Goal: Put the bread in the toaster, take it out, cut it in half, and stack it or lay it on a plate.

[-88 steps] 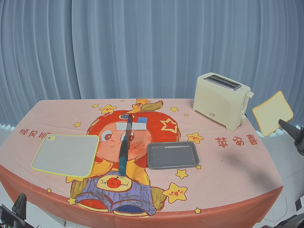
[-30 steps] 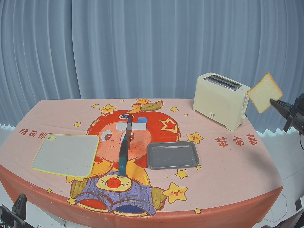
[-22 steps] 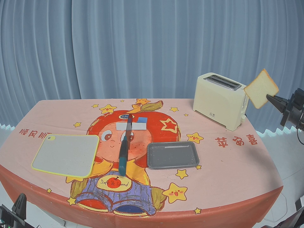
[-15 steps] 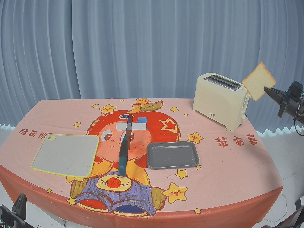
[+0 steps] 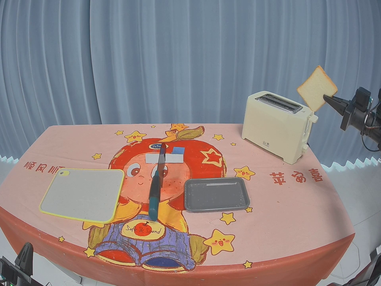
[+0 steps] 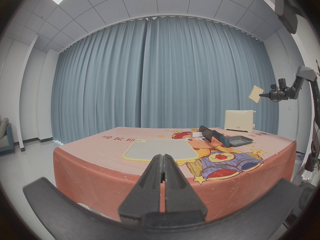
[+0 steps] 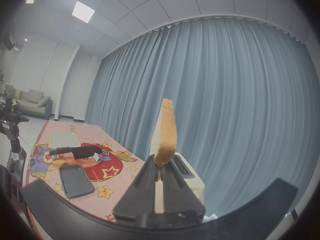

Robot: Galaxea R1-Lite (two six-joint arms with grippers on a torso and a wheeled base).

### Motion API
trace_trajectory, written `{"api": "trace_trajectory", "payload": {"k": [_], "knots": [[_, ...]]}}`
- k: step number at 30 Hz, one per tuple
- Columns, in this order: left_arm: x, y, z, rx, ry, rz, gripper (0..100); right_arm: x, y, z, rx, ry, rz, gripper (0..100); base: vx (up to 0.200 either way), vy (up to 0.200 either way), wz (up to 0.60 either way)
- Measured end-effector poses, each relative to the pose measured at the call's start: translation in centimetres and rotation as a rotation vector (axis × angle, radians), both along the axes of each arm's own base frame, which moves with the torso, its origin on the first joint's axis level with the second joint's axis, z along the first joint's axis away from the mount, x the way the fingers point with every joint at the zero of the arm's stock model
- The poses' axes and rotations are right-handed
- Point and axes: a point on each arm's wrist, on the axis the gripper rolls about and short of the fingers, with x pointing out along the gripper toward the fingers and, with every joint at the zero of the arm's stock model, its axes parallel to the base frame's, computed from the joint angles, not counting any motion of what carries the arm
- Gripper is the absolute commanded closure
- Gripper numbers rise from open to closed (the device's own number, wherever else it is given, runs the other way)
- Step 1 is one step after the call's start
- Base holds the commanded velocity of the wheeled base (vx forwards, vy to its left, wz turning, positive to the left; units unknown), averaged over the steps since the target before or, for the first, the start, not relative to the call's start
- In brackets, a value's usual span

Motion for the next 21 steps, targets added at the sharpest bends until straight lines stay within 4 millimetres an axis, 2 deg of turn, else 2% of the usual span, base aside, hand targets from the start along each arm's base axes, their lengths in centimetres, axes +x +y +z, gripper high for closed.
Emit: {"api": "trace_trajectory", "payload": {"k": [21], "knots": [[0.0, 0.0, 0.0, 0.0, 0.0, -0.001, 100, 4.6, -0.4, 2.7, -0.005, -0.043, -0.009, 100, 0.0, 0.0, 0.0]]}}
